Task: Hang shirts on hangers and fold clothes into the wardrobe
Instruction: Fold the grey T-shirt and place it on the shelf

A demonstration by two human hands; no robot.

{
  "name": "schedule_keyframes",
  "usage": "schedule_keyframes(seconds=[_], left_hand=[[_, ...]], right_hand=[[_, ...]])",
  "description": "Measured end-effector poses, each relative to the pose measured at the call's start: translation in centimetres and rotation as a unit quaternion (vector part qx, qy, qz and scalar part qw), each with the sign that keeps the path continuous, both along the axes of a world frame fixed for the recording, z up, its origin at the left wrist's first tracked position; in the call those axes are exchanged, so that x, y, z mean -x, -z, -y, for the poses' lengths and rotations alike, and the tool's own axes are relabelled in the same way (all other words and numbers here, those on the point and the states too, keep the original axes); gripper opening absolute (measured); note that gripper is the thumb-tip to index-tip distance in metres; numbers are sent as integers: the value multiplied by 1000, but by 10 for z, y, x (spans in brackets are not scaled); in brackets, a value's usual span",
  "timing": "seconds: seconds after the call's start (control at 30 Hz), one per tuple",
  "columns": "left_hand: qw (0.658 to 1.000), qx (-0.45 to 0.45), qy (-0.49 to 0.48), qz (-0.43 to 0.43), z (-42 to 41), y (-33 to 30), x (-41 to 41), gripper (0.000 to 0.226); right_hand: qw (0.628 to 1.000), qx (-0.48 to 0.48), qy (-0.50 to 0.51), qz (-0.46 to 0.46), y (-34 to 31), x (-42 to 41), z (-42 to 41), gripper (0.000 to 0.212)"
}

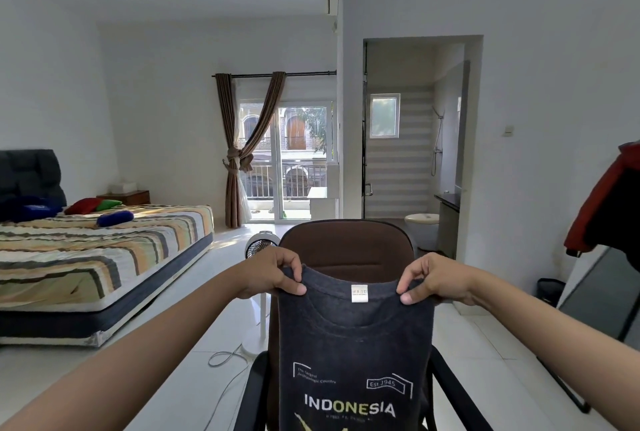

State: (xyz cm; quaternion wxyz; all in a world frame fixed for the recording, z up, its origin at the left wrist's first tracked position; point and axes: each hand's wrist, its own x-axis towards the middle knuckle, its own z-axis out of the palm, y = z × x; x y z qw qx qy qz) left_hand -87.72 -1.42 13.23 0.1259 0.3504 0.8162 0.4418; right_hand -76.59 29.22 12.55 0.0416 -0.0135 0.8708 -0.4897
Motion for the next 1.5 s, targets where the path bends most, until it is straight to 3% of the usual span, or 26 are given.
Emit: schedule_keyframes(seconds=[0.27, 0.7, 0.9, 1.1, 1.3, 1.5], left_hand=[[994, -101, 0, 46, -6, -14, 20, 18], [999, -17, -49, -1, -65, -9, 90, 16], [993, -32, -109, -39, -95, -17, 122, 14], [988, -73, -123, -62, -111, -19, 132, 11], [990, -57, -123, -36, -100, 13, 104, 13], [997, -2, -72, 24, -69, 66, 33, 14]], right_hand=[[987, 127, -3, -95, -20, 9, -10, 10], [996, -20, 36, -79, -15, 103, -60, 8], [989, 5, 76, -125, -15, 150, -80, 11], [983, 11, 48, -178, -15, 171, -103, 13], [992, 26, 1, -126, 15, 144, -99, 13], [999, 23, -33, -30, 70, 65, -74, 13]])
